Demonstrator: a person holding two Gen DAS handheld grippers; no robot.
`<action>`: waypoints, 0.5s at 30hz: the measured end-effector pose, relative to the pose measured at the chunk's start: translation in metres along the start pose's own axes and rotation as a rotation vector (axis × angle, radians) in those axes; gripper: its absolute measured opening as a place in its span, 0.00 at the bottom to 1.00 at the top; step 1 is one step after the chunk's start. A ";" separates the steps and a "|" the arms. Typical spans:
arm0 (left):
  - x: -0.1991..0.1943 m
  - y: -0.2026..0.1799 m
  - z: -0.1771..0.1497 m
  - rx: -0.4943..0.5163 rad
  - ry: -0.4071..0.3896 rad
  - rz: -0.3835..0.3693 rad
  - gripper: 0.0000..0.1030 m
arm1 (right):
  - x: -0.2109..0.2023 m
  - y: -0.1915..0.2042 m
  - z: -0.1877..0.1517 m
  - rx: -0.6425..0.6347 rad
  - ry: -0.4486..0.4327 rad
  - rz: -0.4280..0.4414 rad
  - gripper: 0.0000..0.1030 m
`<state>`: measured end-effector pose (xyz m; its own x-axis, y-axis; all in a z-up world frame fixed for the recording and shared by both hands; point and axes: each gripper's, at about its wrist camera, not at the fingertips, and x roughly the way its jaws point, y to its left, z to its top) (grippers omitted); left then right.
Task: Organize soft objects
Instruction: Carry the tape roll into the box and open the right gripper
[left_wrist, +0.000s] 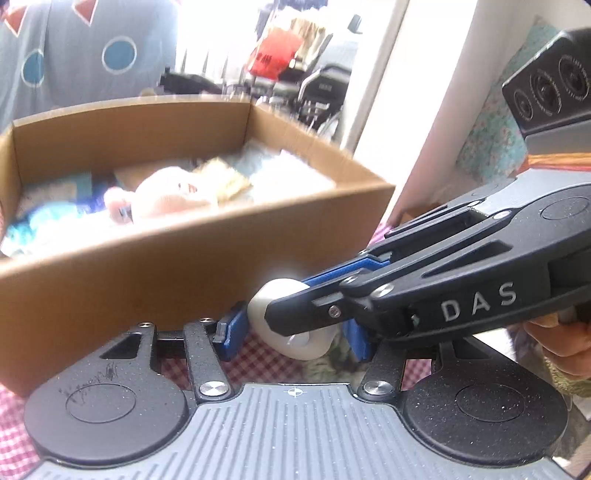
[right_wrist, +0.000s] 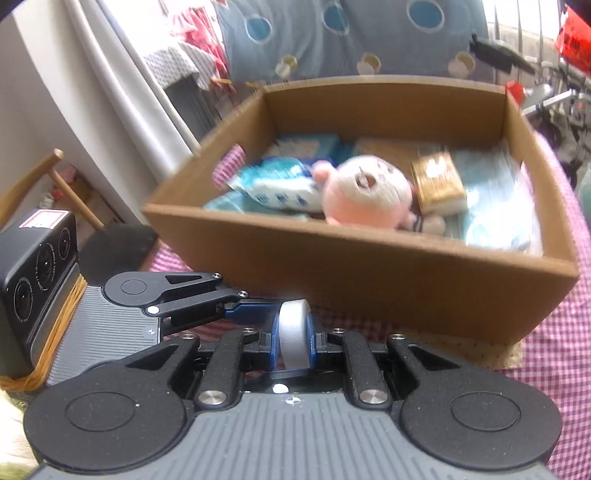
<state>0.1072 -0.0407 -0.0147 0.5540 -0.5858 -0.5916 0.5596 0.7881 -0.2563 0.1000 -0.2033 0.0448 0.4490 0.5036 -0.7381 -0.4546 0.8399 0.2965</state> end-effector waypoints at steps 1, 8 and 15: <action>-0.009 -0.002 0.002 -0.001 -0.019 0.002 0.56 | -0.008 0.003 0.002 -0.005 -0.020 0.004 0.16; -0.046 0.003 0.016 -0.046 -0.135 0.005 0.73 | -0.062 0.010 0.036 -0.031 -0.163 0.034 0.16; -0.052 0.026 0.016 -0.135 -0.143 0.021 0.89 | -0.042 -0.039 0.101 0.043 -0.088 0.024 0.15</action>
<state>0.1030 0.0071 0.0214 0.6519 -0.5827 -0.4853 0.4649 0.8127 -0.3512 0.1767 -0.2361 0.1254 0.5053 0.5377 -0.6750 -0.4333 0.8345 0.3403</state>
